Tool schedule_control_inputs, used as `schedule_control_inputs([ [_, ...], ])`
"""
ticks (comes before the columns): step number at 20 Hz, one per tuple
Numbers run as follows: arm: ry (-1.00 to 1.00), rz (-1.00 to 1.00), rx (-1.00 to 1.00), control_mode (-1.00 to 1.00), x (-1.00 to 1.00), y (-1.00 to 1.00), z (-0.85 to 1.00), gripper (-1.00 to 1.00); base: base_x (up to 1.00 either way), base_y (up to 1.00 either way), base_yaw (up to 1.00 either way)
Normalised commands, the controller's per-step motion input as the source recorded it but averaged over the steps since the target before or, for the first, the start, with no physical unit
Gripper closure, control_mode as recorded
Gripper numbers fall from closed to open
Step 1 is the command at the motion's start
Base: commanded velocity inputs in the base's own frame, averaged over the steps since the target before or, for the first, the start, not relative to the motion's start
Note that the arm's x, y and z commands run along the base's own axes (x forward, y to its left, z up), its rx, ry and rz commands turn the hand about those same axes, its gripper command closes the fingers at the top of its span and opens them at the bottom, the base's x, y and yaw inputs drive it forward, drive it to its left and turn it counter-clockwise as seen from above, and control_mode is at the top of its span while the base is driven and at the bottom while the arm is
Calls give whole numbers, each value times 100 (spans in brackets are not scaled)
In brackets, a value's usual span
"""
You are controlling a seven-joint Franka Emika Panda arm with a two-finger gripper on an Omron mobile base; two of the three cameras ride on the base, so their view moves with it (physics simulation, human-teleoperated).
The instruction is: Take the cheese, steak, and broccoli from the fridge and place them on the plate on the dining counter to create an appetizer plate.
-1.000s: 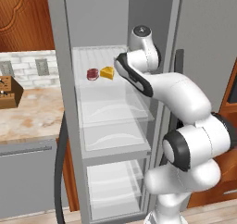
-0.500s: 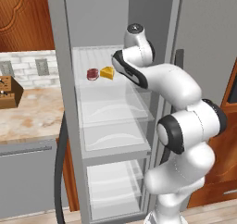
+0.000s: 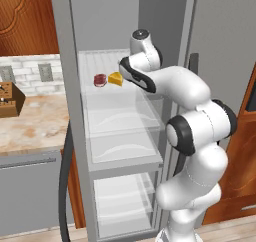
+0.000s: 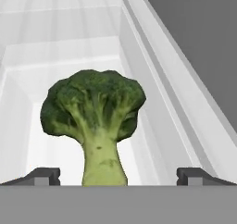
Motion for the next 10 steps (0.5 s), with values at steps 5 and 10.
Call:
schedule_control_inputs([
  [5,0,0,0,-100,42,0,-3,-100,0,0,0],
  [10,0,0,0,-100,35,0,-3,-100,0,0,0],
])
